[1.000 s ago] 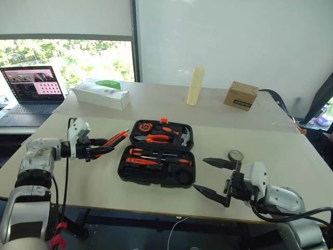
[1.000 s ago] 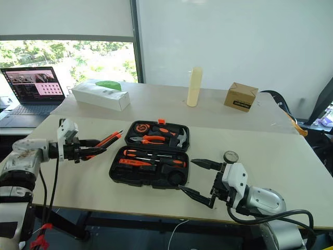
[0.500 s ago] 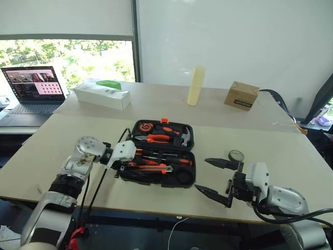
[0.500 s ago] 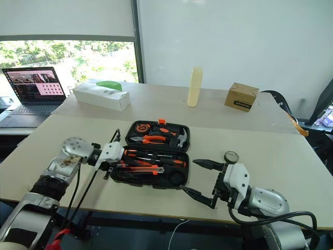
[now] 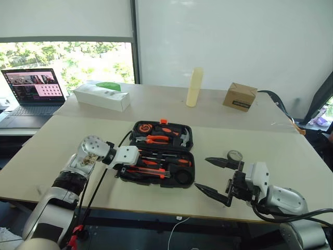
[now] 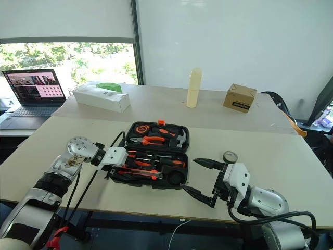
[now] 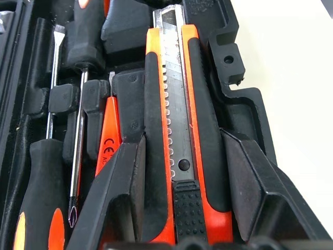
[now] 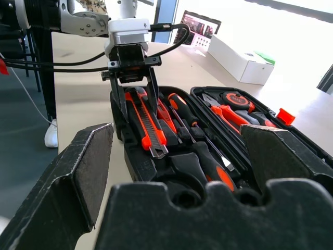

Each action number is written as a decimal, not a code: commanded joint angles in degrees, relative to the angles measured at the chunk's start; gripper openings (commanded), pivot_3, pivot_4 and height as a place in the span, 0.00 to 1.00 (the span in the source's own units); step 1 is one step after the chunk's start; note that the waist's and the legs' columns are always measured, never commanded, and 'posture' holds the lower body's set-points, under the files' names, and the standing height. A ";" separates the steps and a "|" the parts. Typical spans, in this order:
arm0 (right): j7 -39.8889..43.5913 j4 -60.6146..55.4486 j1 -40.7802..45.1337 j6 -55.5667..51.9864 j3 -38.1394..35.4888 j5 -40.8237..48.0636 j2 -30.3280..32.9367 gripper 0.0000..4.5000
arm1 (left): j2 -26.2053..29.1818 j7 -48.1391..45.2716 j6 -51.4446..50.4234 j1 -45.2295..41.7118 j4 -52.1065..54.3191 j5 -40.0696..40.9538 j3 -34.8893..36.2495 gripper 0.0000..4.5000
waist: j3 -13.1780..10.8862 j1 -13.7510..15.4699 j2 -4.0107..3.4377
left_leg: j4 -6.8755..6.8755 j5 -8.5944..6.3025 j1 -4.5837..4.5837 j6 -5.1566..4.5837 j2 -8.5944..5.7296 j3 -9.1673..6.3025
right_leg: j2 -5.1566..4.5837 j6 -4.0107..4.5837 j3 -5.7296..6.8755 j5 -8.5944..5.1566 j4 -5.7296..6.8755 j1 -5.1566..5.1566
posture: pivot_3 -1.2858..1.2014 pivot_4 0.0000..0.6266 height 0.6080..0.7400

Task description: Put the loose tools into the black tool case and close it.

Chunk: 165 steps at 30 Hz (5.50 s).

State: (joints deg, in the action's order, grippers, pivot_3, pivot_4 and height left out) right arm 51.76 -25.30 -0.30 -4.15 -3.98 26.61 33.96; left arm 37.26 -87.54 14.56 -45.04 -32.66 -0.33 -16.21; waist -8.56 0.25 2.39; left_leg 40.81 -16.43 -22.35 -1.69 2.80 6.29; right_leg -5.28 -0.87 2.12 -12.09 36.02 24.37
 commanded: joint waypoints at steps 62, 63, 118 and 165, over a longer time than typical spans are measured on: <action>-1.14 -0.27 -18.15 3.22 -18.75 1.93 0.35 1.00 | -1.20 8.13 2.67 10.80 1.69 13.48 13.84 0.25 | 0.80 0.42 -0.93 | -0.06 -0.07 0.12 -0.22 -0.03 -0.05 | -0.03 -0.07 -0.33 -0.04 -0.09 -0.04 | 0.52 0.24 1.00; -0.77 0.59 -20.53 3.74 -21.05 1.92 0.33 1.00 | -0.37 7.83 1.78 11.20 2.08 15.08 15.48 0.34 | 0.77 0.41 -0.92 | -0.07 -0.07 0.09 -0.23 -0.03 -0.06 | -0.03 -0.07 -0.31 -0.04 -0.12 -0.02 | 0.52 0.24 1.00; 17.22 8.41 43.63 -40.21 30.95 -18.75 12.39 0.01 | 3.57 2.85 -17.13 25.44 22.62 28.11 21.96 1.00 | 0.45 -0.80 -1.02 | 0.18 -0.21 -0.94 -0.43 -0.29 0.15 | -0.14 -0.62 -0.73 0.25 -0.22 0.92 | 0.52 0.24 1.00; -7.28 20.74 23.55 -13.92 15.42 -28.78 -0.14 0.00 | -1.46 34.74 -32.93 21.73 18.11 16.66 19.10 0.02 | 0.46 -0.93 -0.92 | 0.11 0.03 -0.74 -0.03 -0.27 0.34 | -0.03 -0.47 -0.72 0.27 -0.17 0.79 | 0.52 0.24 1.00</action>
State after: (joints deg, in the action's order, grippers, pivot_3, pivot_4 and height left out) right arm 43.80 -1.12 22.10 -16.99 11.22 -2.67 34.06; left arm 36.23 -51.87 -17.78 -22.26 -17.85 15.81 3.48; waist -8.10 -0.67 1.47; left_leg 40.92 -16.39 -23.09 -1.73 2.53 6.62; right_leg -5.31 -1.33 1.39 -11.82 35.85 25.16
